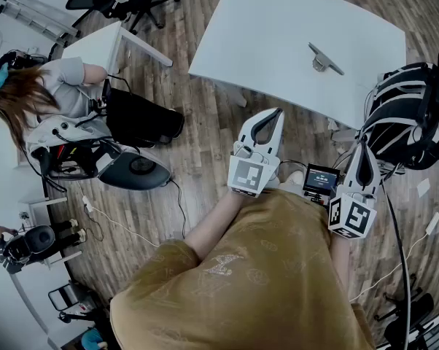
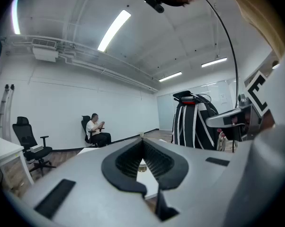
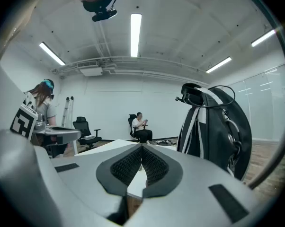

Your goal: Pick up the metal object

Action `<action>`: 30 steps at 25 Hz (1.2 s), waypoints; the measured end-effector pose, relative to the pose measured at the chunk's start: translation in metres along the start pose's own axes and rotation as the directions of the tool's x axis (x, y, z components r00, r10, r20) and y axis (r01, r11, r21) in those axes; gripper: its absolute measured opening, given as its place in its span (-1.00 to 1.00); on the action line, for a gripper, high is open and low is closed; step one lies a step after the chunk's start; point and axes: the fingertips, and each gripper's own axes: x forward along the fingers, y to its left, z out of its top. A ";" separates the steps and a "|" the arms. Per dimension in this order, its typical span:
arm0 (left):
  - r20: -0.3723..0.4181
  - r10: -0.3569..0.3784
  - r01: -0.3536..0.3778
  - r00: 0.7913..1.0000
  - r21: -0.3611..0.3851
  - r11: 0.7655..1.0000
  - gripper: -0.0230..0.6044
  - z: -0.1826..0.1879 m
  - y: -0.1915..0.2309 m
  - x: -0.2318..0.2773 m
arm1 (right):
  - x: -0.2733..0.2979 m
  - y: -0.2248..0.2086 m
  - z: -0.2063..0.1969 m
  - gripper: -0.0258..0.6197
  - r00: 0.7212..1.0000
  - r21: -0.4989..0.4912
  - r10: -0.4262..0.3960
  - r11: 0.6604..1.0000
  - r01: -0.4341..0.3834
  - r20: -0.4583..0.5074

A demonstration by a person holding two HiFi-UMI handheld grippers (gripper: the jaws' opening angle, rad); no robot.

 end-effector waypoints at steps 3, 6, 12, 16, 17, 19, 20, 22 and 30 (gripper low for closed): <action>0.002 0.005 -0.005 1.000 0.002 1.000 -0.91 0.001 -0.005 -0.001 | -0.001 -0.002 0.003 -0.90 1.000 -0.012 0.014 1.000 -0.014 0.008; 0.005 0.012 -0.012 1.000 0.002 1.000 -0.91 0.003 -0.009 -0.001 | -0.002 -0.001 0.004 -0.90 0.999 -0.020 0.035 0.999 -0.035 0.010; 0.008 0.029 -0.029 1.000 0.000 1.000 -0.90 0.007 -0.016 0.002 | -0.003 -0.004 0.008 -0.90 0.997 -0.038 0.075 0.996 -0.075 0.013; 0.012 0.039 -0.039 0.999 -0.008 0.999 -0.91 0.008 -0.020 0.005 | -0.004 -0.009 0.009 -0.90 0.996 -0.051 0.086 0.995 -0.085 0.012; 0.013 0.039 -0.039 0.999 -0.010 0.999 -0.91 0.008 -0.021 0.006 | -0.004 -0.010 0.009 -0.90 0.996 -0.052 0.087 0.995 -0.087 0.011; 0.013 0.038 -0.038 0.999 -0.013 0.999 -0.91 0.008 -0.022 0.011 | -0.003 -0.011 0.008 -0.90 0.996 -0.055 0.091 0.994 -0.090 0.007; 0.012 0.037 -0.037 0.999 -0.014 0.999 -0.91 0.007 -0.022 0.013 | -0.002 -0.011 0.008 -0.90 0.996 -0.055 0.092 0.994 -0.091 0.005; 0.012 0.033 -0.033 0.999 -0.017 0.999 -0.91 0.007 -0.022 0.018 | 0.000 -0.011 0.007 -0.90 0.996 -0.054 0.092 0.994 -0.091 0.000; 0.016 0.006 -0.006 1.000 -0.011 1.000 -0.91 0.006 -0.011 0.045 | 0.023 -0.014 0.008 -0.90 0.998 -0.052 0.059 0.997 -0.059 0.001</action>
